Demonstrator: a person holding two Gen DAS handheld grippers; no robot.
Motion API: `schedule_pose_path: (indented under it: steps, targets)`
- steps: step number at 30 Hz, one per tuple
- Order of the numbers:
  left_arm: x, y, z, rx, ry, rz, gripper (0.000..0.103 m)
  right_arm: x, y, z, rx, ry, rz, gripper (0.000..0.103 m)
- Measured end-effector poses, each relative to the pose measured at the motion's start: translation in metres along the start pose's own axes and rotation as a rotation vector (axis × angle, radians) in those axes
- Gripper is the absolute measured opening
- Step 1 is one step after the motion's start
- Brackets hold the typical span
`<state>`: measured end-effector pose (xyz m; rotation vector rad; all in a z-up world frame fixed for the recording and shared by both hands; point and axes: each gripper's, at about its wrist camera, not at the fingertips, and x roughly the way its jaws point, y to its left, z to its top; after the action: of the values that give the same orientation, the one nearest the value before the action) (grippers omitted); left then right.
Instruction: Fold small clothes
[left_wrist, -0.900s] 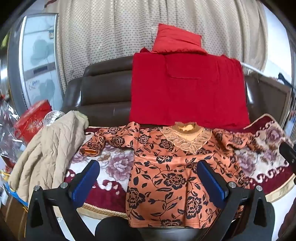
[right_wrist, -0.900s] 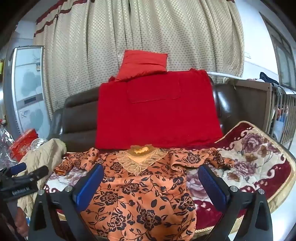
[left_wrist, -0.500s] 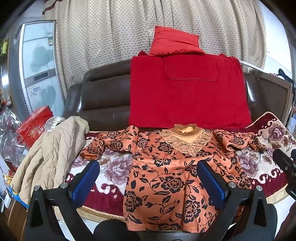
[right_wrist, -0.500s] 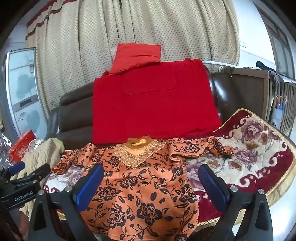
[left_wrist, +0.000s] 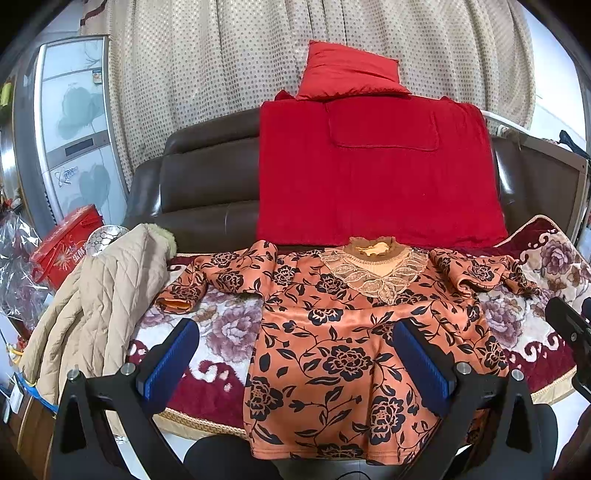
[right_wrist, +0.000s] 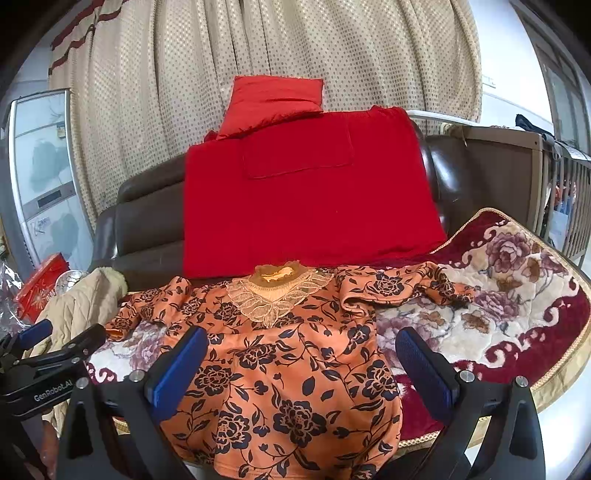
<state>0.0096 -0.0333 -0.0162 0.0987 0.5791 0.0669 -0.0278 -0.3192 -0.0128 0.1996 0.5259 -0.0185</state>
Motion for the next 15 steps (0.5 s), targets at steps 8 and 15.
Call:
schedule_pose_path:
  steps: [8, 15]
  targets:
    - [0.0052, -0.0004, -0.0023, -0.003, 0.006, 0.000, 0.103, 0.0041, 0.0023, -0.0023, -0.004, 0.011, 0.006, 0.103]
    - [0.0071, -0.0006, -0.0031, 0.000, 0.010, -0.003, 0.103, 0.0056, 0.0063, -0.0046, -0.014, 0.011, 0.012, 0.103]
